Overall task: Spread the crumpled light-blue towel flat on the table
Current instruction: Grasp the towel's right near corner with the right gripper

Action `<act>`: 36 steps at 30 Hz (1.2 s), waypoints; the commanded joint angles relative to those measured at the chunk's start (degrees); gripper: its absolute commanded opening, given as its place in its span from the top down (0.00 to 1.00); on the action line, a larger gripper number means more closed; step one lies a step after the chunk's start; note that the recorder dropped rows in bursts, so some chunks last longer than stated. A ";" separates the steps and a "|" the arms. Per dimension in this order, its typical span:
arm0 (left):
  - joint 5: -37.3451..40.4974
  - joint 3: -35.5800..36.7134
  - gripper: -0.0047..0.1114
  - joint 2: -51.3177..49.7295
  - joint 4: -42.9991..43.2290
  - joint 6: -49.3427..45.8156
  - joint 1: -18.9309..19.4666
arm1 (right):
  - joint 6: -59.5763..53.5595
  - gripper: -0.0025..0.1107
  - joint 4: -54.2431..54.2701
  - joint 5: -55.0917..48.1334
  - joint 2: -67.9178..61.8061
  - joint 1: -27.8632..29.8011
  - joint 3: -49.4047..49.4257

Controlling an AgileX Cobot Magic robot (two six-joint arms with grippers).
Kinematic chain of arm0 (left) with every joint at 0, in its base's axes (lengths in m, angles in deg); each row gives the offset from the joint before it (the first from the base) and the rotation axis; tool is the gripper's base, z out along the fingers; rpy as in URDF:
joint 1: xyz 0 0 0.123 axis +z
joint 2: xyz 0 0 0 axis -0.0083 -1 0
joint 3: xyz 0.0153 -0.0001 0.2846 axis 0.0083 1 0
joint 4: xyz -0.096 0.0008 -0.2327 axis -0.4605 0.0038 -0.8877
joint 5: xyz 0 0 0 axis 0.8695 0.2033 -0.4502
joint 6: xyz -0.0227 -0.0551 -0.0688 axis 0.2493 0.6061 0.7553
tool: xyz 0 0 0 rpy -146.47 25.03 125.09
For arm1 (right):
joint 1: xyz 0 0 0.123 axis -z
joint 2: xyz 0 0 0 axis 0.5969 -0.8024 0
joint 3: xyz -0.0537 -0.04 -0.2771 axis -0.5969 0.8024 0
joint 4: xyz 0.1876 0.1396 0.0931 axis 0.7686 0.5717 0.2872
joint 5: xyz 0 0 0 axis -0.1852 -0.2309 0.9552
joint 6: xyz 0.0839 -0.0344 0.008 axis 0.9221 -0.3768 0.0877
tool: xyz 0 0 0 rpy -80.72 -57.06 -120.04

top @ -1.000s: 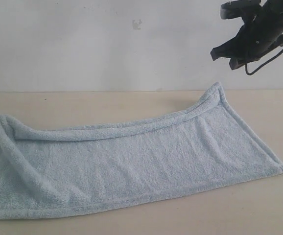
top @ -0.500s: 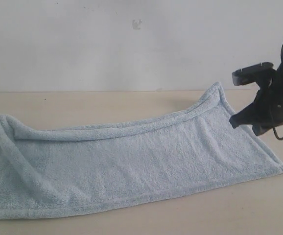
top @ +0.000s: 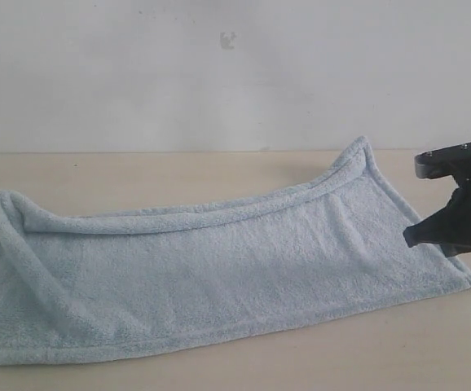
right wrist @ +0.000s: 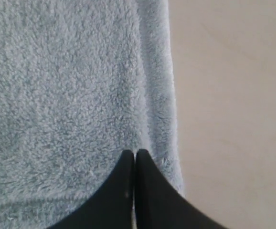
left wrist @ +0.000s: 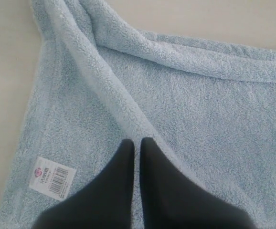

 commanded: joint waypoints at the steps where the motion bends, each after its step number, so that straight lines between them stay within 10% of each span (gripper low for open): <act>1: -0.70 0.32 0.93 0.29 -0.67 -0.53 0.04 | -0.02 0.98 0.57 1.63 -0.79 0.44 0.38; 26: -1.97 0.32 0.93 0.29 -0.76 -0.53 0.04 | 1.09 0.98 0.32 -7.27 -5.98 0.44 0.50; 36: -0.32 0.42 0.93 0.29 -0.76 -0.53 0.04 | 24.24 0.98 -17.82 -7.25 1.09 0.44 14.50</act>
